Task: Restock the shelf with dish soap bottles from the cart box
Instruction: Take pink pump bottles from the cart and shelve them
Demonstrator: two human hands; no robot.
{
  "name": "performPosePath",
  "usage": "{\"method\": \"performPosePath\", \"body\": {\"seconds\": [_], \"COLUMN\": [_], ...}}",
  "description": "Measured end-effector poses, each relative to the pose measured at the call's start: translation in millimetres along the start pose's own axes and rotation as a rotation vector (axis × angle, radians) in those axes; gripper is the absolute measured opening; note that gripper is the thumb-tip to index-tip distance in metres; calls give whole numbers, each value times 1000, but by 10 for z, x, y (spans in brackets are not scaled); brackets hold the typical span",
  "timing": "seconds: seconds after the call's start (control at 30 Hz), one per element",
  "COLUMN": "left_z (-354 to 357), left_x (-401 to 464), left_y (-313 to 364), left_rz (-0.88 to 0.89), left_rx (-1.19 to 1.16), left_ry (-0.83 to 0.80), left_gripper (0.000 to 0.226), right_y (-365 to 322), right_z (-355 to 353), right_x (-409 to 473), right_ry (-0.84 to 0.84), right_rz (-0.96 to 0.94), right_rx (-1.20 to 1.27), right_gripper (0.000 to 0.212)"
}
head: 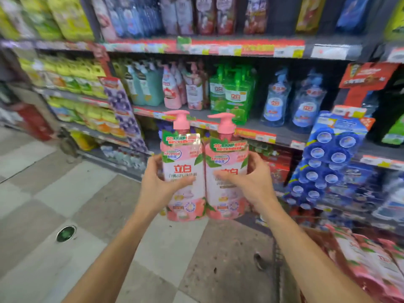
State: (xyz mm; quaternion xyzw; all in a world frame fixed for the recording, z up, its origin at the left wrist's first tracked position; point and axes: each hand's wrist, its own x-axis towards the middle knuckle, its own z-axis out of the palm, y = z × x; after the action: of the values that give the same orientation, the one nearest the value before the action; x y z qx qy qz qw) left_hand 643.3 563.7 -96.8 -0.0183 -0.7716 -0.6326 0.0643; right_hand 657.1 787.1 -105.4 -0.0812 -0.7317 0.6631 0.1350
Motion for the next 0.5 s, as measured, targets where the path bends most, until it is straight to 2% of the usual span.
{"method": "performPosePath", "body": {"seconds": [0.17, 0.27, 0.4, 0.5], "left_z": [-535, -755, -1021, -1181], "left_x": [255, 479, 902, 1288], "left_y": [142, 197, 229, 273], "left_rz": [34, 41, 67, 80], "left_rx": [-8, -13, 25, 30], "left_ry": [72, 89, 131, 142], "left_gripper": [86, 86, 88, 94], "right_y": [-279, -426, -607, -685], "right_z": [524, 789, 1176, 1465], "right_x": [206, 408, 753, 1081], "right_ry": [-54, -74, -91, -82], "right_rz": [-82, -108, -157, -171], "right_rx": [3, -7, -13, 4], "right_gripper": [73, 74, 64, 73]}}
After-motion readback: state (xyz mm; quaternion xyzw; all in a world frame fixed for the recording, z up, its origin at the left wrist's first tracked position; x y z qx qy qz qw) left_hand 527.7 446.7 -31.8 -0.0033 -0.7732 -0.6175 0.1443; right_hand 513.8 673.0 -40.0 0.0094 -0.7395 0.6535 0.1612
